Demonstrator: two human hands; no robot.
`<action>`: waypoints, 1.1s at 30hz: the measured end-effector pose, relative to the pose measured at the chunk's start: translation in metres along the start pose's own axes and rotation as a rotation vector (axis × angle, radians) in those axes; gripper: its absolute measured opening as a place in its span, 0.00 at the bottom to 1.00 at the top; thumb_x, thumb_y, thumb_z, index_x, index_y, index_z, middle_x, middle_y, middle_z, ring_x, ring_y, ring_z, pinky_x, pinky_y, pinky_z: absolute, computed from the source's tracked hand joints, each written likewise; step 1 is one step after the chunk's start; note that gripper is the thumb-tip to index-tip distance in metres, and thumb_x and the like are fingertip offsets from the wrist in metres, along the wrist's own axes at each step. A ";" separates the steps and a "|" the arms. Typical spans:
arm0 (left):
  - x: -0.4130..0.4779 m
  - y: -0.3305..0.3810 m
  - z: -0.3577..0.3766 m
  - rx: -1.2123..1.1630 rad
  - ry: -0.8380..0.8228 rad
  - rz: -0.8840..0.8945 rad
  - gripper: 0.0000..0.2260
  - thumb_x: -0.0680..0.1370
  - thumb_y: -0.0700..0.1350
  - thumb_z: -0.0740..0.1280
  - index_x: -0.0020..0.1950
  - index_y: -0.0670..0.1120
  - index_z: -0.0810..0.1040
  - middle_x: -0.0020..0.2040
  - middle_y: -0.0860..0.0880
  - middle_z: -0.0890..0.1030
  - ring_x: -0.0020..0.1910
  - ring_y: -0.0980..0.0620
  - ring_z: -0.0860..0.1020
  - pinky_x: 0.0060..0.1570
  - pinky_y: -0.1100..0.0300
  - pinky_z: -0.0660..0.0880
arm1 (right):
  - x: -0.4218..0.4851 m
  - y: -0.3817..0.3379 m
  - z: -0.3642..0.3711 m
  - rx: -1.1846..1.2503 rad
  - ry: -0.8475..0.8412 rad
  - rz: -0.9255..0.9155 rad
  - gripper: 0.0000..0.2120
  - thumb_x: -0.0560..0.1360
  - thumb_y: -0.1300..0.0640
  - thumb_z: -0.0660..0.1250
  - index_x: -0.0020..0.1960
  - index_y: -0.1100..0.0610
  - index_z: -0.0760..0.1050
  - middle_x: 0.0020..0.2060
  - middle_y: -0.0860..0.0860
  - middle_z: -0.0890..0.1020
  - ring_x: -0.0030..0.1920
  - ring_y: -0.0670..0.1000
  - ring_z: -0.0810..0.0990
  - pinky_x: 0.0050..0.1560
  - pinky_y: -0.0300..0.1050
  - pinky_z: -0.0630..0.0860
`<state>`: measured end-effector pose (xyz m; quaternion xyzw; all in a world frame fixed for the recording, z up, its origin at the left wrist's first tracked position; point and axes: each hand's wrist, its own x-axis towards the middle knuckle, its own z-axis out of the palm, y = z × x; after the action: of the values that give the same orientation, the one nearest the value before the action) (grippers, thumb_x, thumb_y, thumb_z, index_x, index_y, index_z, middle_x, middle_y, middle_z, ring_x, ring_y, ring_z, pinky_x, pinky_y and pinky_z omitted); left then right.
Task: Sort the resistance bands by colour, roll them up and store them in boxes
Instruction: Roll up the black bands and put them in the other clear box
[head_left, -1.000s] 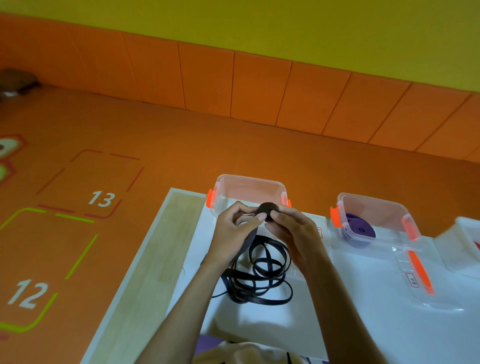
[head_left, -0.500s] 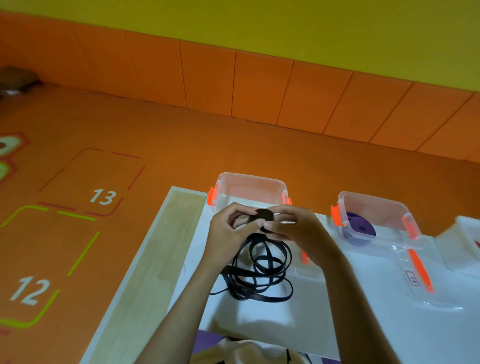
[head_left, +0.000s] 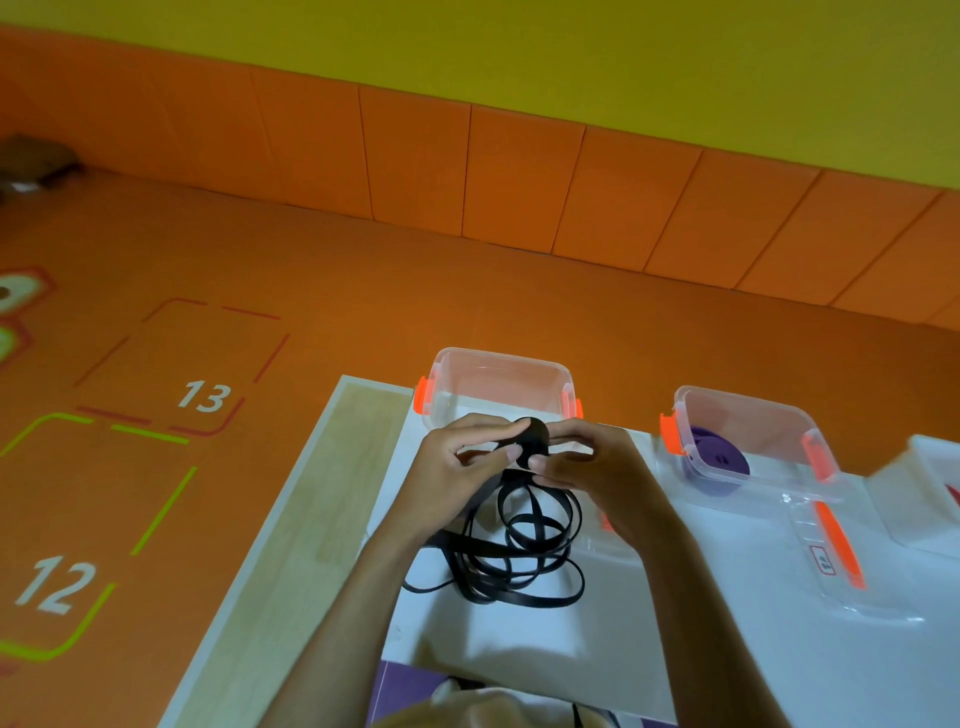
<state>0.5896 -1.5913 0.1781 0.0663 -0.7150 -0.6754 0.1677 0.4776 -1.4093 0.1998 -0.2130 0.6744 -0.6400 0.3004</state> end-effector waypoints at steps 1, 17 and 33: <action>-0.001 0.000 0.001 0.006 -0.005 -0.004 0.14 0.80 0.42 0.74 0.62 0.57 0.87 0.58 0.55 0.85 0.62 0.53 0.82 0.61 0.62 0.78 | 0.000 0.001 0.000 0.010 0.004 -0.003 0.14 0.70 0.65 0.81 0.54 0.54 0.86 0.50 0.57 0.88 0.50 0.60 0.89 0.48 0.45 0.85; 0.001 -0.004 0.008 0.016 0.082 0.031 0.11 0.75 0.46 0.80 0.55 0.57 0.86 0.56 0.56 0.87 0.60 0.54 0.84 0.62 0.59 0.80 | 0.001 0.002 0.003 0.288 0.001 0.098 0.21 0.66 0.58 0.83 0.55 0.63 0.82 0.54 0.68 0.85 0.56 0.67 0.86 0.51 0.47 0.86; 0.014 0.009 -0.010 0.026 -0.057 0.056 0.17 0.75 0.40 0.80 0.62 0.53 0.88 0.57 0.52 0.86 0.60 0.51 0.83 0.61 0.60 0.78 | 0.004 -0.009 -0.003 0.167 -0.006 0.019 0.17 0.64 0.58 0.84 0.51 0.58 0.86 0.51 0.59 0.88 0.51 0.63 0.88 0.49 0.45 0.85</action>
<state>0.5807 -1.6051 0.1895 0.0294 -0.7298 -0.6628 0.1650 0.4714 -1.4103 0.2086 -0.1827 0.6198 -0.6905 0.3250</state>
